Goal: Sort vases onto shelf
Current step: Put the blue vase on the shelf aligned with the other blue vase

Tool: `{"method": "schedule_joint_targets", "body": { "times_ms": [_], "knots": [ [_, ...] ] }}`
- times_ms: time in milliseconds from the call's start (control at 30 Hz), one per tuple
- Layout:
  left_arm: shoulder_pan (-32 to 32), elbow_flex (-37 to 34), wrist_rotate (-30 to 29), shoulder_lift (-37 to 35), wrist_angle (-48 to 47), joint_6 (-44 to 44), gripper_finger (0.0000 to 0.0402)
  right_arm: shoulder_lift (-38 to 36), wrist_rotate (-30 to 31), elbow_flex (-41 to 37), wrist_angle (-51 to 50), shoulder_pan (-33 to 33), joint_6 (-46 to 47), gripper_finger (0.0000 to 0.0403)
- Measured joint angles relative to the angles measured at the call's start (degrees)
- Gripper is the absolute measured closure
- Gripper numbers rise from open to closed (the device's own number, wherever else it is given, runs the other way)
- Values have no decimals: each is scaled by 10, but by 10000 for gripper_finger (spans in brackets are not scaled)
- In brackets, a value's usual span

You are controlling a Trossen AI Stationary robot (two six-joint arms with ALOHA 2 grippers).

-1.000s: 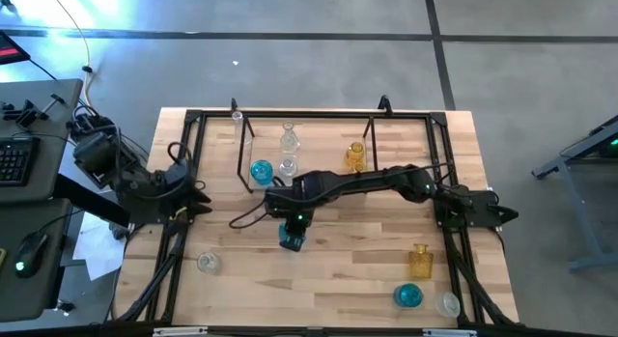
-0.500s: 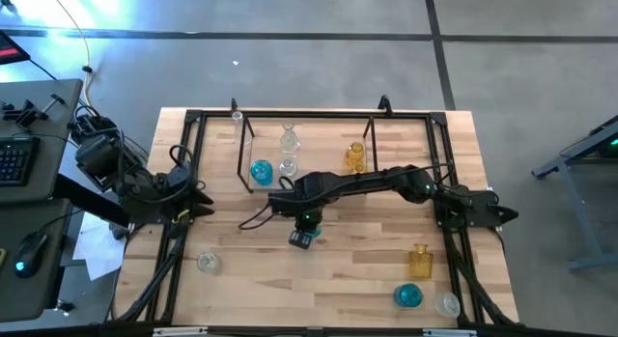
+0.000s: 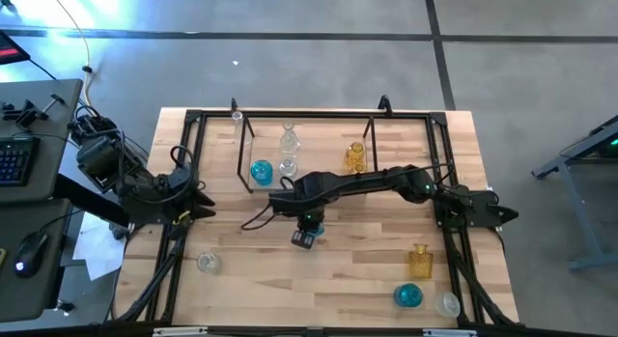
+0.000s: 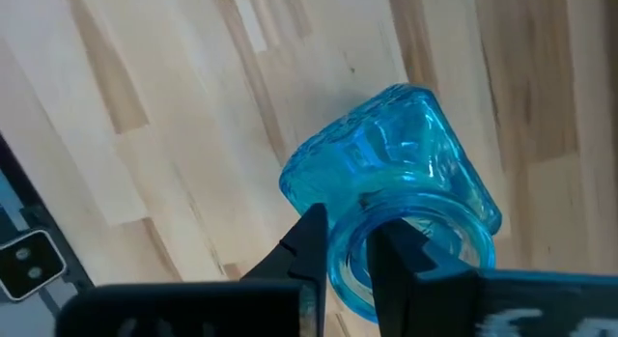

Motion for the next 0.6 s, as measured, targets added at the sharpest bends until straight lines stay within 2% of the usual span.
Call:
{"method": "schedule_joint_targets", "body": {
  "times_ms": [467,600],
  "knots": [
    [0,0,0,0,-1,5,282,-17,-7,1,52,1,-6,293],
    [0,0,0,0,-2,5,282,-43,0,1,79,1,4,273]
  ]
}}
